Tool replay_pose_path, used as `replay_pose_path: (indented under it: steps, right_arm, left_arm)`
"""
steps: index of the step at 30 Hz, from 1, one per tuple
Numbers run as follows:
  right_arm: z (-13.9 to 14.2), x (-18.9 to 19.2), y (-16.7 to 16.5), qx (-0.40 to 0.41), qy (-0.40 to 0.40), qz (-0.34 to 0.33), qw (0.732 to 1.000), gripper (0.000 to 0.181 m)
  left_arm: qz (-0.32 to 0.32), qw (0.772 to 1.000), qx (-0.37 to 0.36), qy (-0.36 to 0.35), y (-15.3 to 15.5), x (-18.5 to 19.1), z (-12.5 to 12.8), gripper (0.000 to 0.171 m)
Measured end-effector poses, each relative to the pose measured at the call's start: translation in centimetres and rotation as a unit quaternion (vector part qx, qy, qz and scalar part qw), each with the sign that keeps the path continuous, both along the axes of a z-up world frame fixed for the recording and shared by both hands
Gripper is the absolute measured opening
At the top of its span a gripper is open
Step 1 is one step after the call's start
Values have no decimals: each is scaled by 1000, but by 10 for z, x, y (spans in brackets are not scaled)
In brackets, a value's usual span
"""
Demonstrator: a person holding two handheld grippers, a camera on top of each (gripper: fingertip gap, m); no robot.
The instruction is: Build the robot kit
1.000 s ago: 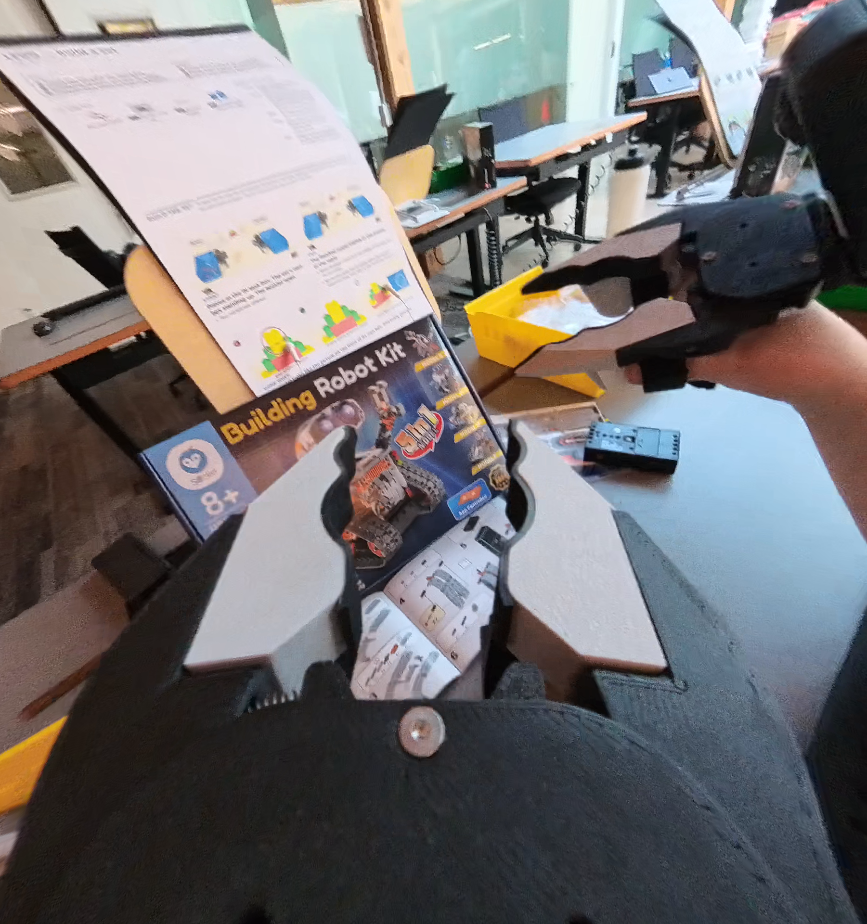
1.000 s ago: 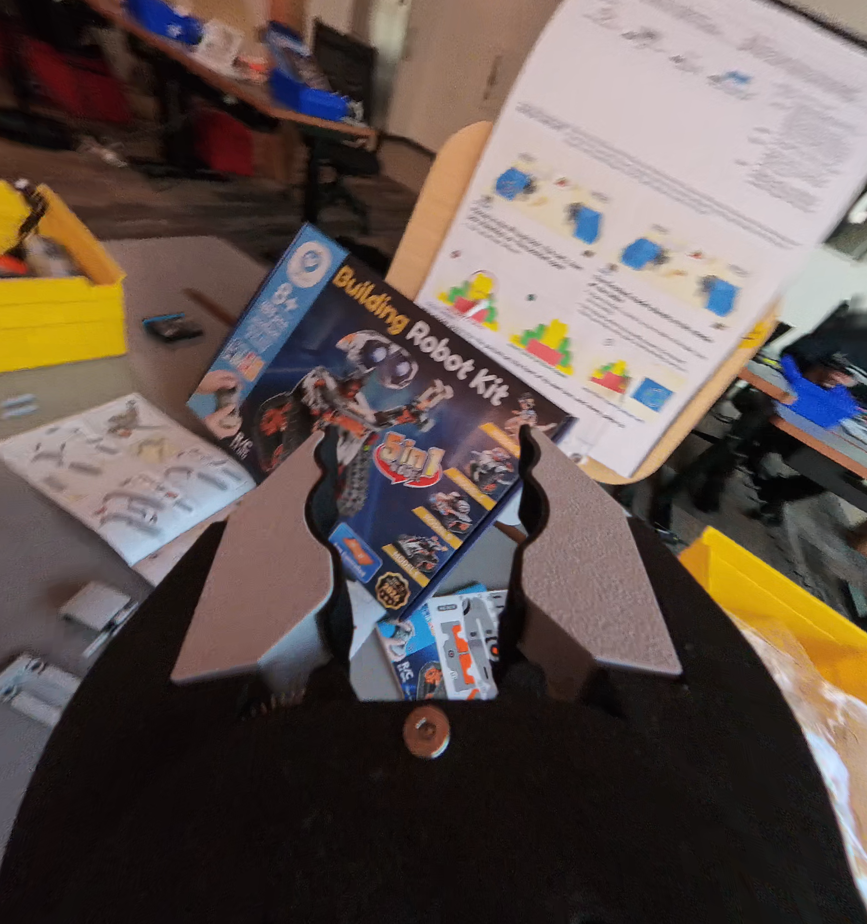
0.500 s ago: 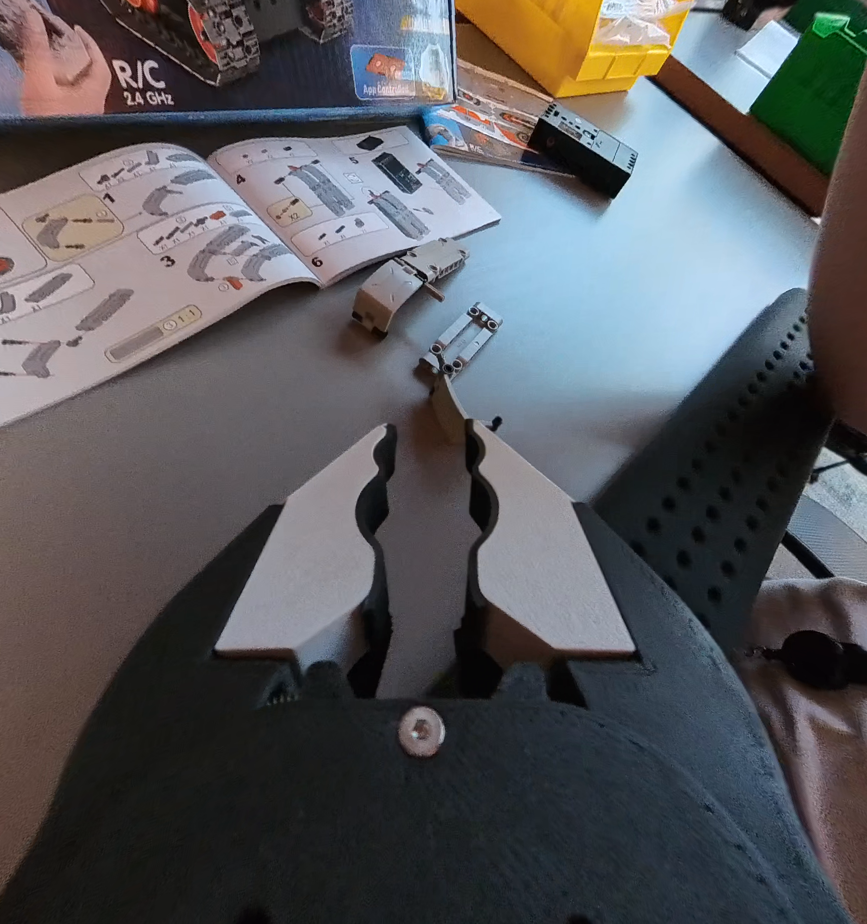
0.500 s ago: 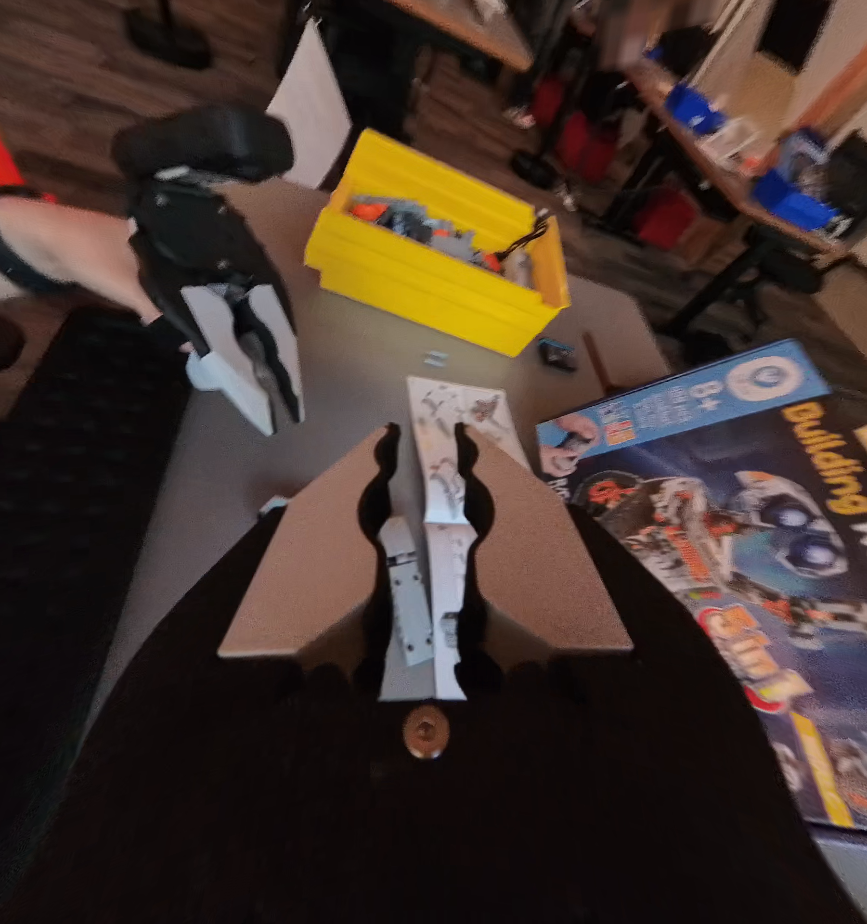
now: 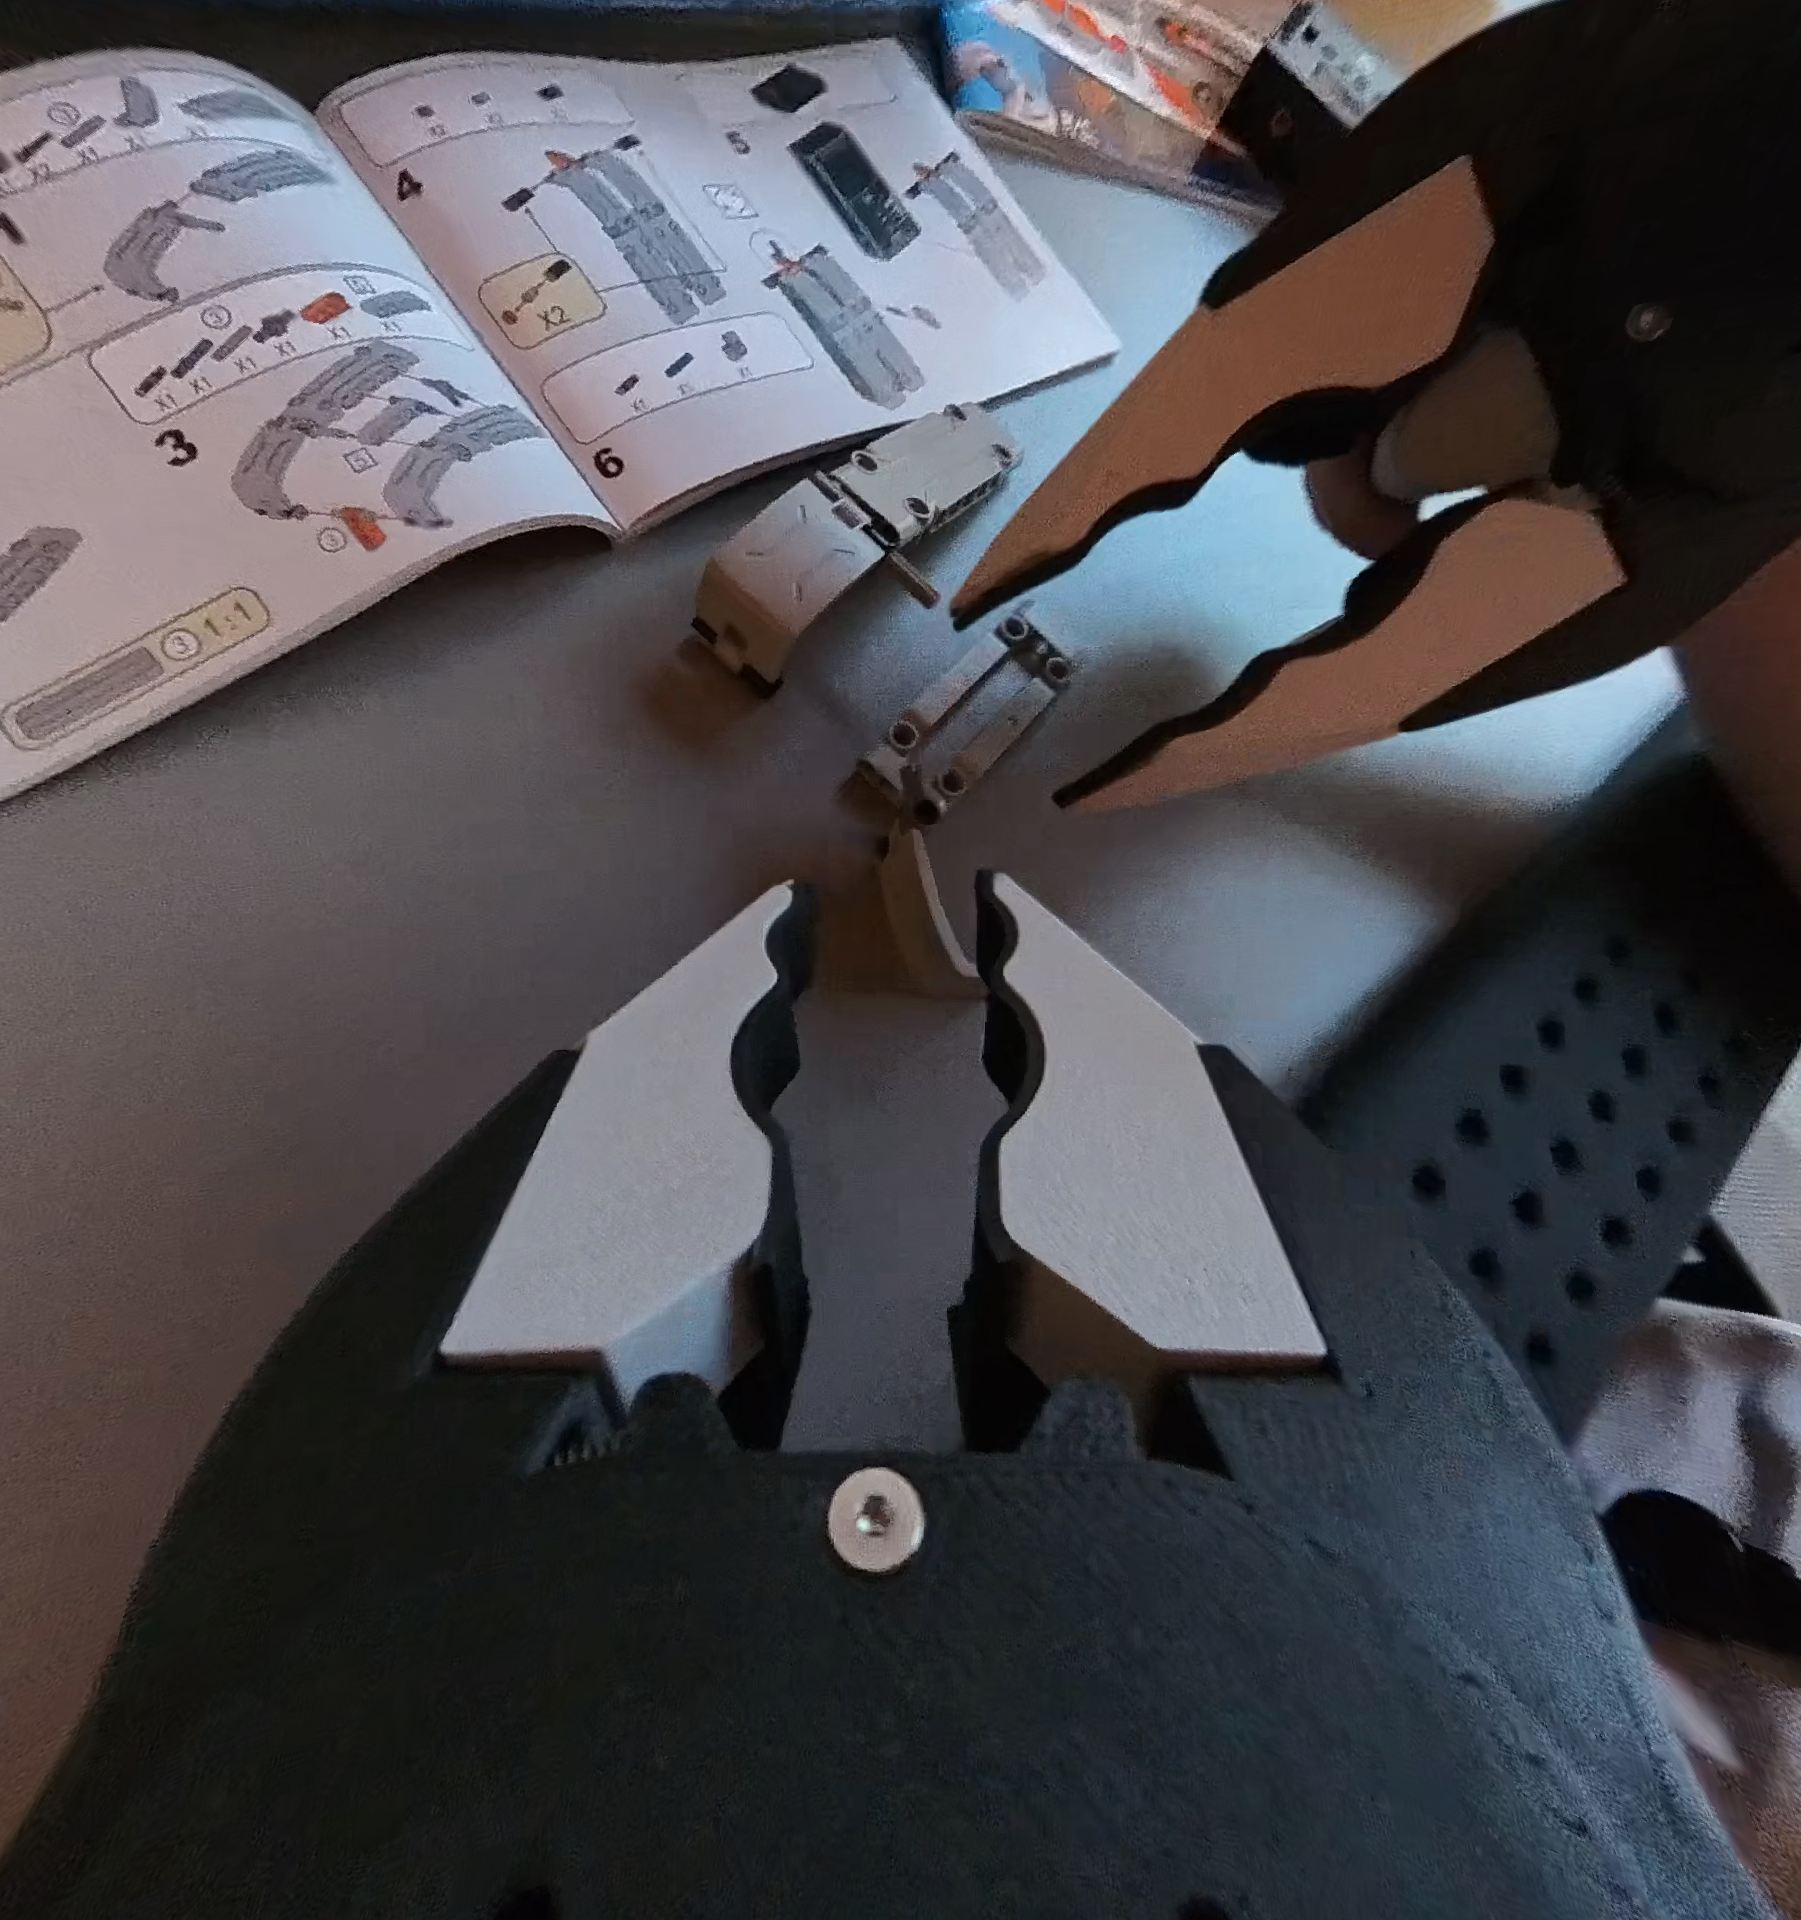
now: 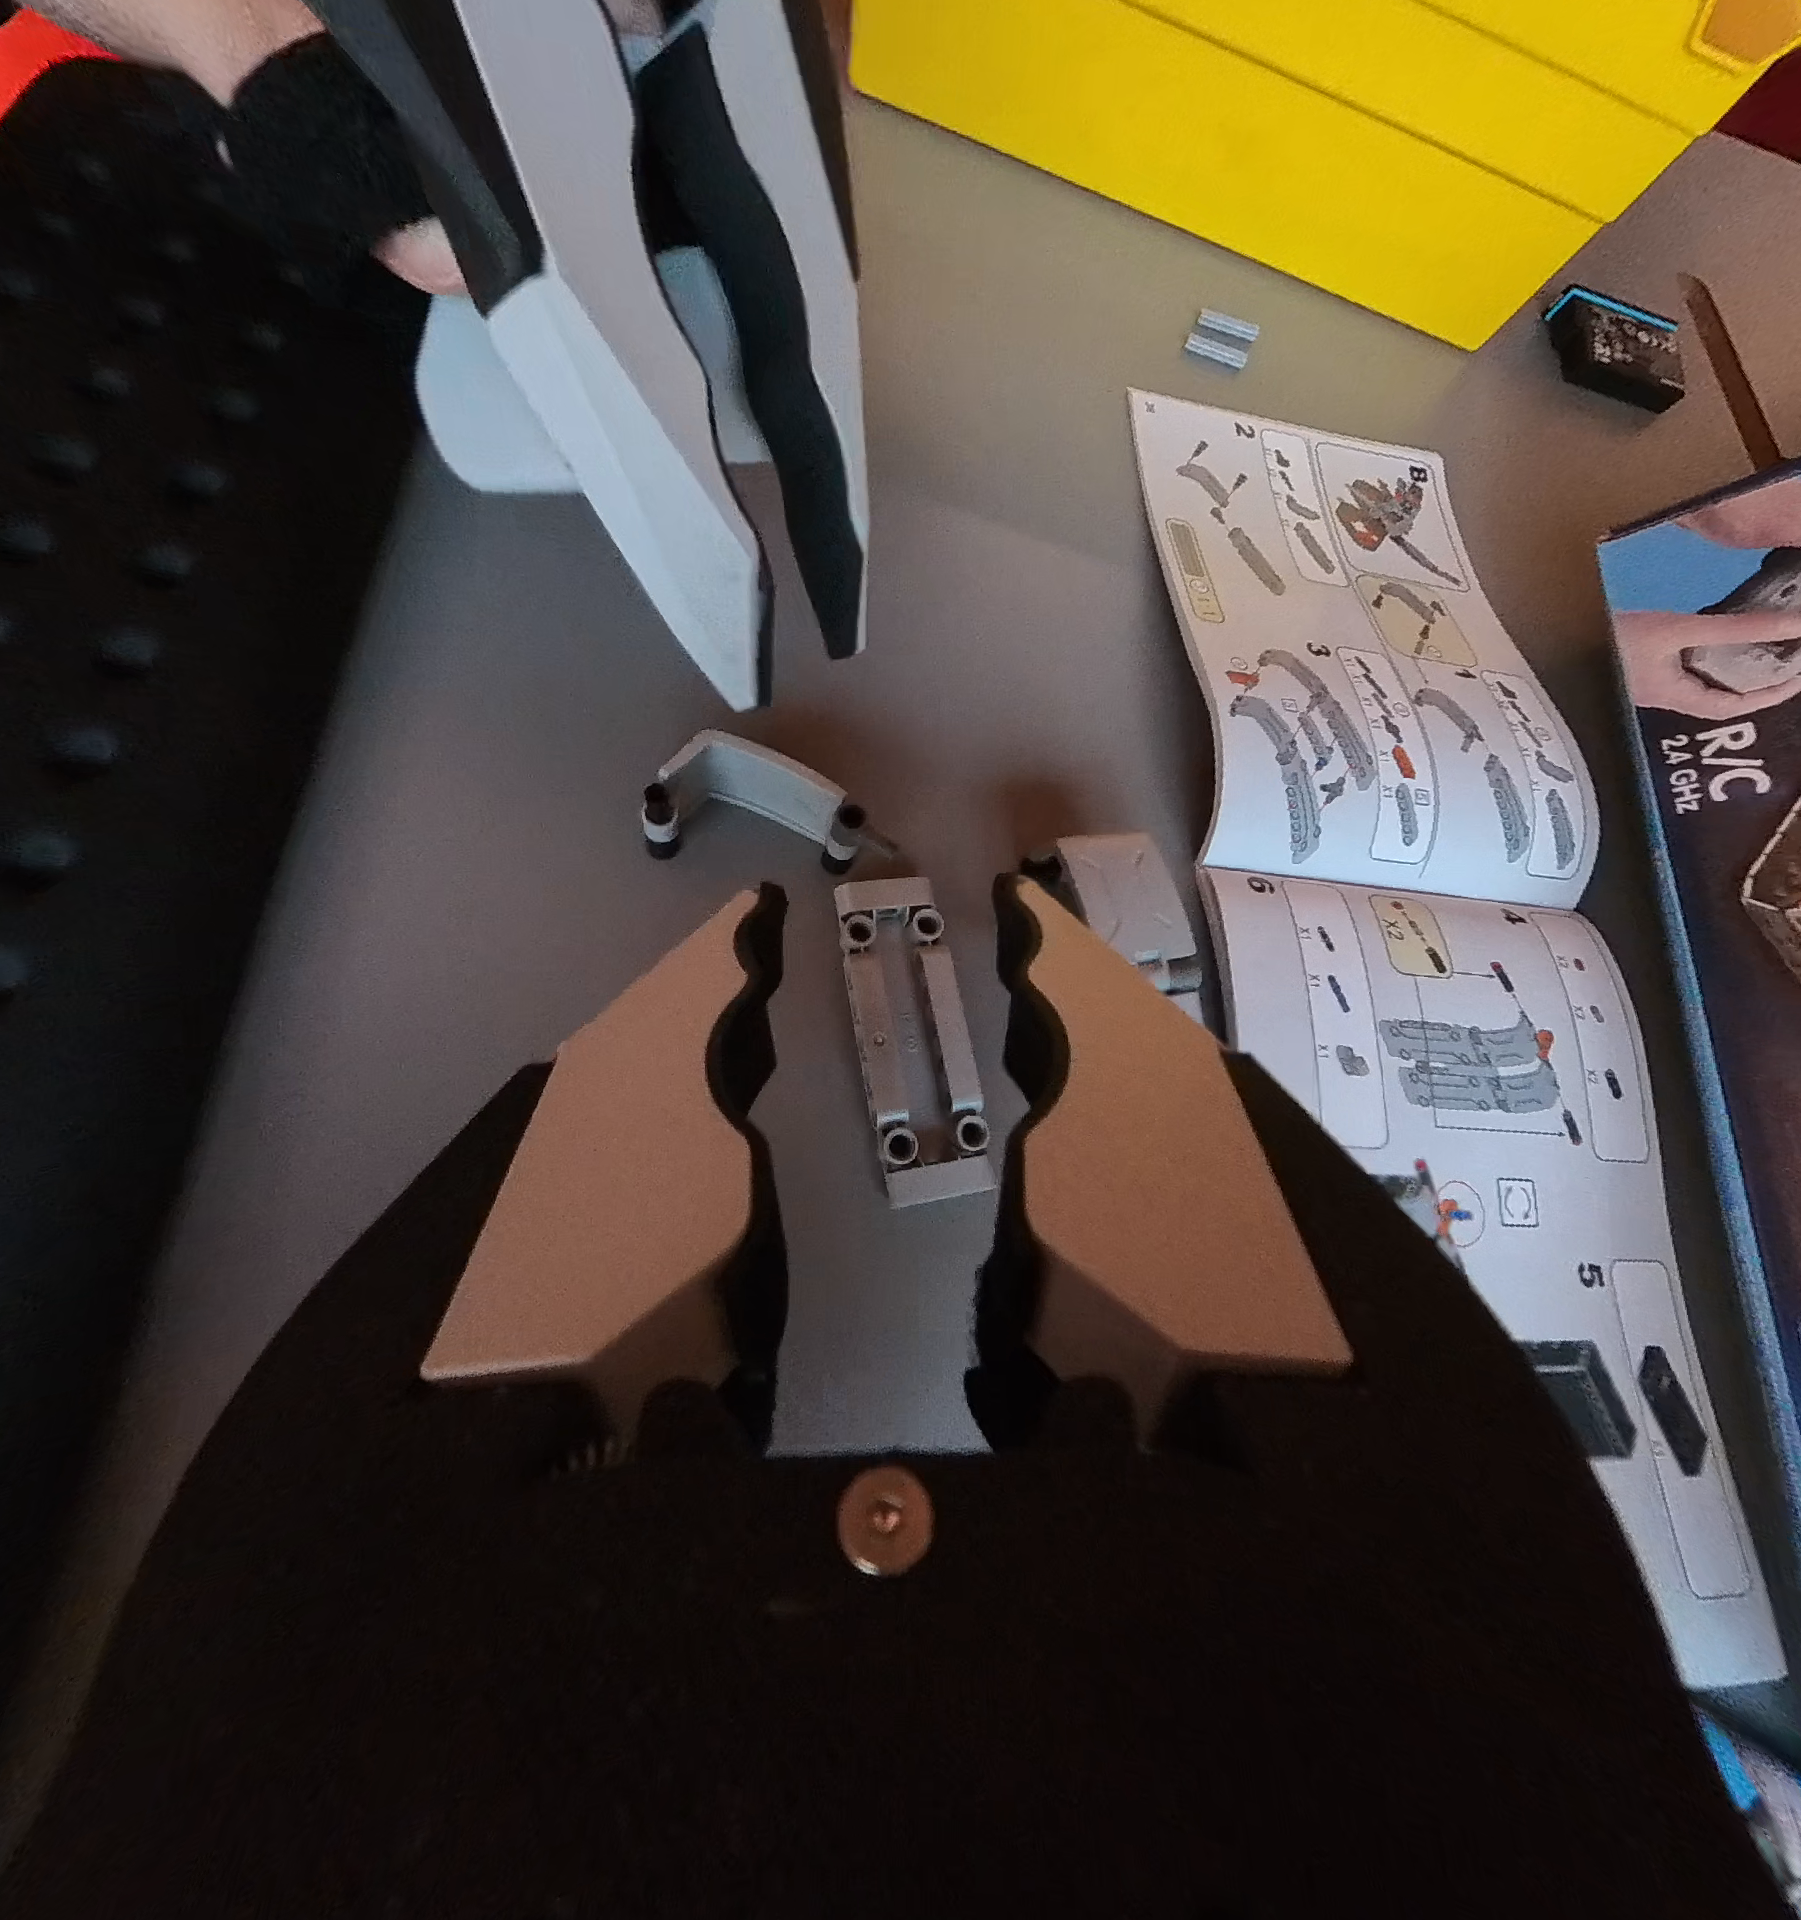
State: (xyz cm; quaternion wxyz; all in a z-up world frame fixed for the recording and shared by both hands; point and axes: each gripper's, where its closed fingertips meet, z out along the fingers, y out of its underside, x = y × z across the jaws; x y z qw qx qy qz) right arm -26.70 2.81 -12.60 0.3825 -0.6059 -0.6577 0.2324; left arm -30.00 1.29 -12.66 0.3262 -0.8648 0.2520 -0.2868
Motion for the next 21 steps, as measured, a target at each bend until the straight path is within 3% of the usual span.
replay_pose_path:
  steps: [4, 8, 12, 15, 19, 21]
  right_arm:
    - [-3, 4, 2, 10, -7, -6, 1000, 41]
    - [-2, 3, 2, 16, -9, -9, 1000, 41]
    - [-1, 2, 2, 13, -10, -17, 1000, 41]
    - [1, 2, 2, 14, -8, -20, 1000, 42]
    - [1, 3, 7, 24, -9, -29, 999, 43]
    - [1, 4, 9, 27, -9, -33, 999, 43]
  left_arm:
    - [10, 990, 31, 138, 14, -2, -17, 25]
    - [-21, 977, 0, 212, 9, -3, -35, 0]
    - [-36, 981, -30, 187, 2, -3, -36, 0]
    - [4, 988, -30, 153, 4, -16, -29, 0]
    - [54, 996, -39, 57, 5, -13, -12, 43]
    - [55, 996, -42, 47, 3, -5, -11, 51]
